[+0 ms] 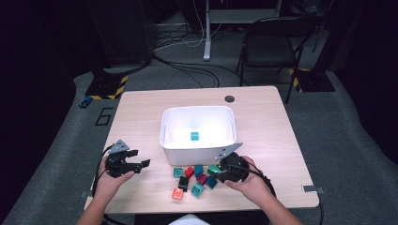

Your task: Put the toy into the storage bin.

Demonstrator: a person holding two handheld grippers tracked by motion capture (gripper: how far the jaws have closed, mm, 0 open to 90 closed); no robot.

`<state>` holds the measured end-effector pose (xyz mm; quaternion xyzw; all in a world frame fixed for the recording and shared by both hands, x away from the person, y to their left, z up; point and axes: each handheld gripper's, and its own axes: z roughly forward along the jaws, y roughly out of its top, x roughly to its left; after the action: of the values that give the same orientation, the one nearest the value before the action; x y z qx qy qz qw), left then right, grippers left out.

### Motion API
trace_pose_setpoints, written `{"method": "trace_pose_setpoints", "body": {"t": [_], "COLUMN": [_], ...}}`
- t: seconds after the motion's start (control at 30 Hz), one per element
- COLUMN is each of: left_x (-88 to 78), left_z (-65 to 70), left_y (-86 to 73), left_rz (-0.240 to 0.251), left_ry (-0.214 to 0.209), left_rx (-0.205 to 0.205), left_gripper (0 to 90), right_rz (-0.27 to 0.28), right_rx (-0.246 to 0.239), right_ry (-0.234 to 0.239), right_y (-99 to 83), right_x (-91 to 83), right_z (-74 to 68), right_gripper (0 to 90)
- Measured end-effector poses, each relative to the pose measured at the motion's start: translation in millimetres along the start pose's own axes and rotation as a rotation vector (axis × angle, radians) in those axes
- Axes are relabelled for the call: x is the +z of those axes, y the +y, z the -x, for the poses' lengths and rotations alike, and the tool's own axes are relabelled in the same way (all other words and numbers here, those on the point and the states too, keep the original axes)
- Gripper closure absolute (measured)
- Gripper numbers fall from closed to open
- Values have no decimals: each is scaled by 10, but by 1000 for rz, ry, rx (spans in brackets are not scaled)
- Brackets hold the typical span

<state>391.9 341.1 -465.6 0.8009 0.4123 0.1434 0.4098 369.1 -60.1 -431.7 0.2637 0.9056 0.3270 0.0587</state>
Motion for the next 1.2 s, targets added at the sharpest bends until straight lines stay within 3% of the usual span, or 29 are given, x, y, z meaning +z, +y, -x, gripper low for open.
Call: {"method": "trace_pose_setpoints", "body": {"t": [0.27, 0.57, 0.87, 1.2], "left_x": [-3, 1, 2, 7], "left_z": [2, -5, -12, -11], "left_y": [0, -3, -4, -4], "left_rz": [4, 3, 0, 2], "left_ry": [0, -1, 1, -1], "left_rx": [-2, -1, 3, 0], "left_gripper": [245, 245, 246, 246], "right_rz": [8, 26, 48, 54], "right_rx": [-24, -46, -63, -59], "right_ry": [35, 68, 50, -4], "right_y": [201, 429, 680, 929], "right_x": [-241, -391, -506, -513], "right_z": [-38, -79, -29, 203], "right_gripper": [658, 659, 659, 659]}}
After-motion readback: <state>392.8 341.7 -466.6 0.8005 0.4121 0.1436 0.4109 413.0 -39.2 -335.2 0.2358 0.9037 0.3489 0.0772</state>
